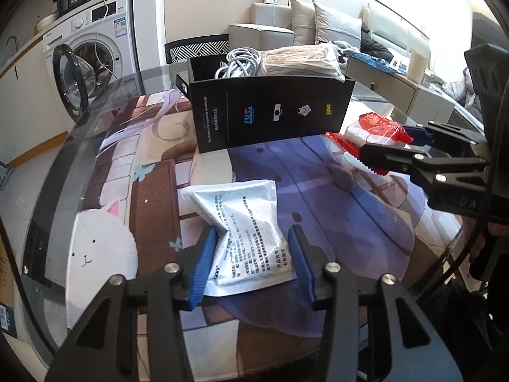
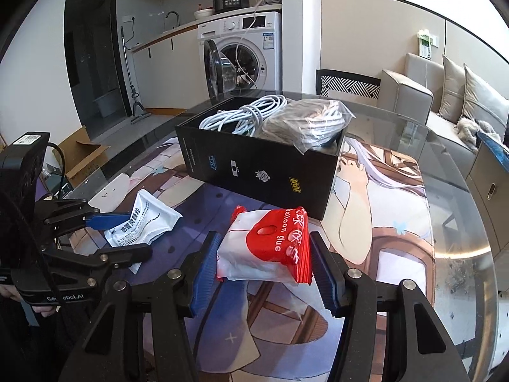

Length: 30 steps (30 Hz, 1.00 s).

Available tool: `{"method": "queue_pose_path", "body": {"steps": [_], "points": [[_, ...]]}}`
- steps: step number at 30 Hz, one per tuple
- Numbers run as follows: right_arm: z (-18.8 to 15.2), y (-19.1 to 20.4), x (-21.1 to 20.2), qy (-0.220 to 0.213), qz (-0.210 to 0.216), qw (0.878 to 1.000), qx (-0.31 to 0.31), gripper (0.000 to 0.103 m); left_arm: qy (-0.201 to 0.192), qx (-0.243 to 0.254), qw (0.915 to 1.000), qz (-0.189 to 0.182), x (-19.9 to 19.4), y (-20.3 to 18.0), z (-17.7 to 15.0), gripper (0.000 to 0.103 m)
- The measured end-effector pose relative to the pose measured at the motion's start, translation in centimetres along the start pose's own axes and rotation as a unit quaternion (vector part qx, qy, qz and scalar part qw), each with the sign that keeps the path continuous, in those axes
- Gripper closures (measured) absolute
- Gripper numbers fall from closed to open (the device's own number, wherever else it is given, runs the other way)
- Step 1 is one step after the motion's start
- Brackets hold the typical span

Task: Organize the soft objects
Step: 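Grasp the white printed sachet with the left tool while the right tool grasps the red 'balloon glue' pack, then lift and carry the sachet with the left tool while the right tool carries the pack over the box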

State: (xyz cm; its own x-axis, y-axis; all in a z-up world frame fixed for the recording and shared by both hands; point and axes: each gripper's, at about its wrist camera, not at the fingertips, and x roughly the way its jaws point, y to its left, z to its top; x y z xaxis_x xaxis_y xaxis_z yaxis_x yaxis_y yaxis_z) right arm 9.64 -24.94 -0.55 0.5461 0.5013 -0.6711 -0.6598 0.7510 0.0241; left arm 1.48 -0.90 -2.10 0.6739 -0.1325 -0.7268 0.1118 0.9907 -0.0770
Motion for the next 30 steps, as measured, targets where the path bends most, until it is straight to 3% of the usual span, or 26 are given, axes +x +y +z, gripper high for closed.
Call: {"method": "queue_pose_path", "body": {"steps": [4, 5, 10, 13, 14, 15, 23, 25, 27, 30], "points": [[0.0, 0.2, -0.5, -0.010, 0.004, 1.000, -0.002, 0.047, -0.011, -0.006, 0.9999, -0.010, -0.5, 0.1, 0.4, 0.078], [0.1, 0.3, -0.7, -0.011, 0.003, 1.000, -0.004, 0.047, -0.007, -0.005, 0.9999, -0.011, -0.4, 0.2, 0.4, 0.090], [0.0, 0.3, -1.2, -0.014, 0.003, 1.000, -0.006, 0.047, 0.002, -0.011, 0.9999, -0.011, 0.0, 0.3, 0.3, 0.091], [0.0, 0.2, -1.4, -0.014, 0.002, 1.000, -0.005, 0.047, 0.008, -0.024, 0.9996, -0.010, 0.0, 0.4, 0.6, 0.077], [-0.1, 0.2, -1.5, -0.015, 0.001, 1.000, -0.005, 0.047, 0.008, -0.028, 0.9995, -0.012, 0.0, 0.4, 0.8, 0.058], [-0.1, 0.1, -1.6, -0.015, 0.000, 1.000, -0.005, 0.047, 0.008, -0.033, 0.9993, -0.015, -0.1, 0.3, 0.8, 0.048], [-0.2, -0.6, -2.1, -0.018, -0.005, 1.000, -0.001, 0.047, 0.026, -0.016, 0.9995, -0.010, 1.2, -1.7, 1.3, 0.046], [-0.2, -0.8, -2.2, -0.018, -0.006, 1.000, 0.000, 0.047, 0.027, -0.012, 0.9995, -0.008, 1.3, -2.1, 1.4, 0.041], [-0.3, -0.8, -2.2, -0.019, -0.006, 1.000, 0.001, 0.047, 0.029, -0.007, 0.9995, 0.000, 1.6, -2.5, 1.4, 0.024], [-0.3, -0.8, -2.2, -0.019, -0.006, 1.000, 0.001, 0.047, 0.024, 0.009, 0.9996, 0.013, 1.9, -3.1, 1.1, 0.022]]}}
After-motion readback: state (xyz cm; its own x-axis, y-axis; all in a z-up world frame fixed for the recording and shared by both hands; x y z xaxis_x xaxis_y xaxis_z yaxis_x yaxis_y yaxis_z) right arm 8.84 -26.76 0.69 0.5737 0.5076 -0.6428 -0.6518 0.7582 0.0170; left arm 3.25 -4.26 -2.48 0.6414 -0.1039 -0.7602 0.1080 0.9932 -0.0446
